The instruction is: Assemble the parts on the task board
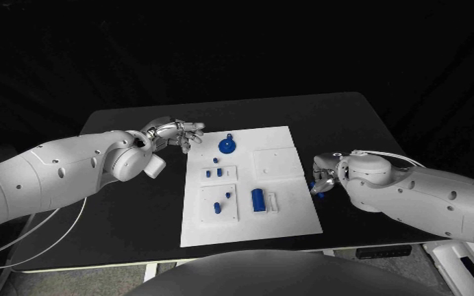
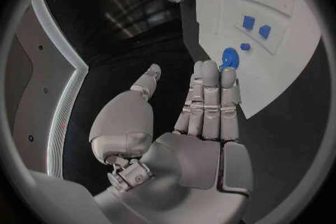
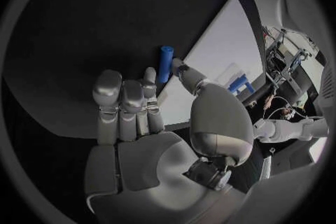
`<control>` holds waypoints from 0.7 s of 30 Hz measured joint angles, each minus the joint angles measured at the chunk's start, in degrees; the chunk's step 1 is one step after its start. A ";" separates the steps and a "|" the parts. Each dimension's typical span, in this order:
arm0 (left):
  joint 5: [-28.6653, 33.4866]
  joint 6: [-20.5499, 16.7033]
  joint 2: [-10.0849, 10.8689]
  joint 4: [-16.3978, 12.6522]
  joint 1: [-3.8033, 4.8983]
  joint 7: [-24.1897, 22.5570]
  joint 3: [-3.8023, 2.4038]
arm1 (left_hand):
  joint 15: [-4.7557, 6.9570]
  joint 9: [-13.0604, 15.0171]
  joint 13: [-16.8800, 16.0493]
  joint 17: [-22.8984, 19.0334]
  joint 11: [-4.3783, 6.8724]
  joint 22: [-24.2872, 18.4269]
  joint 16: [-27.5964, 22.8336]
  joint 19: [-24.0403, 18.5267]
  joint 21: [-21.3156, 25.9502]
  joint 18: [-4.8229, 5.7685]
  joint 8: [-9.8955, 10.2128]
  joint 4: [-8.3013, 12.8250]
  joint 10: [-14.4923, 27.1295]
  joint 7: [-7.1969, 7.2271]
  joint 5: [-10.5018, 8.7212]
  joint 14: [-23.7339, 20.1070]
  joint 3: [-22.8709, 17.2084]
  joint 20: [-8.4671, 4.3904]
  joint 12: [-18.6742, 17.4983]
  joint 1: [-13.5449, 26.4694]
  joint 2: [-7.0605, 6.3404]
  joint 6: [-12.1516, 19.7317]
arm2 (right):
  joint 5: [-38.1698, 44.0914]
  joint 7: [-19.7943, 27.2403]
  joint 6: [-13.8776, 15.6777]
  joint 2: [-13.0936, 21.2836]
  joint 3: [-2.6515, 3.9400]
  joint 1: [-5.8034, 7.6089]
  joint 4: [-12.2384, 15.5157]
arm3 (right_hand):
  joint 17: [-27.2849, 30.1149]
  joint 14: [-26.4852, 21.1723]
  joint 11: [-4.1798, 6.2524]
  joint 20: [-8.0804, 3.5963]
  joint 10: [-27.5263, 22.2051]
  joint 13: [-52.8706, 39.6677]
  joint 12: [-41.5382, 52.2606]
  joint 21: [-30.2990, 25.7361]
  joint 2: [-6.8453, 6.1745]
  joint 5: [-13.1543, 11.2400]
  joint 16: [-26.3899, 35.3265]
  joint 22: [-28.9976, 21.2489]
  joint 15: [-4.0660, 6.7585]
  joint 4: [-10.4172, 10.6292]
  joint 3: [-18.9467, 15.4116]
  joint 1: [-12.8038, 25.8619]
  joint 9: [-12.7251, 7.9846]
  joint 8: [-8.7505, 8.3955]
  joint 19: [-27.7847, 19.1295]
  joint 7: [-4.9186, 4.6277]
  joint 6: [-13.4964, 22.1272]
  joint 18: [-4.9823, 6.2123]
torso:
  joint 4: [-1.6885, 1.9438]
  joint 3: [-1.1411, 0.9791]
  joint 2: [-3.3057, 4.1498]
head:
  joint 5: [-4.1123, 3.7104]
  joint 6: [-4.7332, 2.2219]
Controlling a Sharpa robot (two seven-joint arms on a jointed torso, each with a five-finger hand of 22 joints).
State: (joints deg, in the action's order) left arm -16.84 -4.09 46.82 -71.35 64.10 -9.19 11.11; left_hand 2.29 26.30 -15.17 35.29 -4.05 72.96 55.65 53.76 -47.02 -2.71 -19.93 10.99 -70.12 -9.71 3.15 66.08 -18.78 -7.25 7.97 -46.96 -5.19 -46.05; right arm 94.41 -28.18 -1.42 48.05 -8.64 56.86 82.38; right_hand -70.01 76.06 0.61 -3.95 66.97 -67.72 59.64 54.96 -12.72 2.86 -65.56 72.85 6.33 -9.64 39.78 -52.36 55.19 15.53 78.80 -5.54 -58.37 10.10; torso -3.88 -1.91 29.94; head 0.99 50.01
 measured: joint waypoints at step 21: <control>-0.01 0.00 0.00 0.00 0.00 0.09 0.01 | 0.00 0.01 -0.03 -0.01 0.01 0.05 0.00 -0.02 0.23 0.00 0.00 0.00 0.00 0.00 0.00 0.00 0.00 0.02 0.00 0.00 0.00 0.00 | -2.70 -1.20 -1.90 0.28 0.13 0.27 0.42 | 0.04 0.16 -0.21 1.12 -0.22 0.31 -0.01 0.68 5.66 6.66 0.46 0.43 -0.25 -3.56 10.10 -0.75 0.00 -1.22 -0.71 -0.34 -0.37 0.22 | -0.02 0.10 -0.06 | -0.22 0.00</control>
State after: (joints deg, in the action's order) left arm -16.84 -4.09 46.81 -71.35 64.10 -9.10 11.12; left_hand 2.29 26.31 -15.20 35.27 -4.04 73.01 55.65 53.74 -46.80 -2.71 -19.92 10.99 -70.12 -9.71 3.15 66.08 -18.78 -7.22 7.97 -46.96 -5.19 -46.05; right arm 91.71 -29.38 -3.32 48.33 -8.50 57.13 82.80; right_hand -69.98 76.22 0.40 -2.83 66.75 -67.41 59.63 55.63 -7.06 9.52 -65.10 73.28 6.08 -13.20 49.88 -53.11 55.19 14.31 78.09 -5.88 -58.74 10.32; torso -3.90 -1.81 29.88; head 0.77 50.01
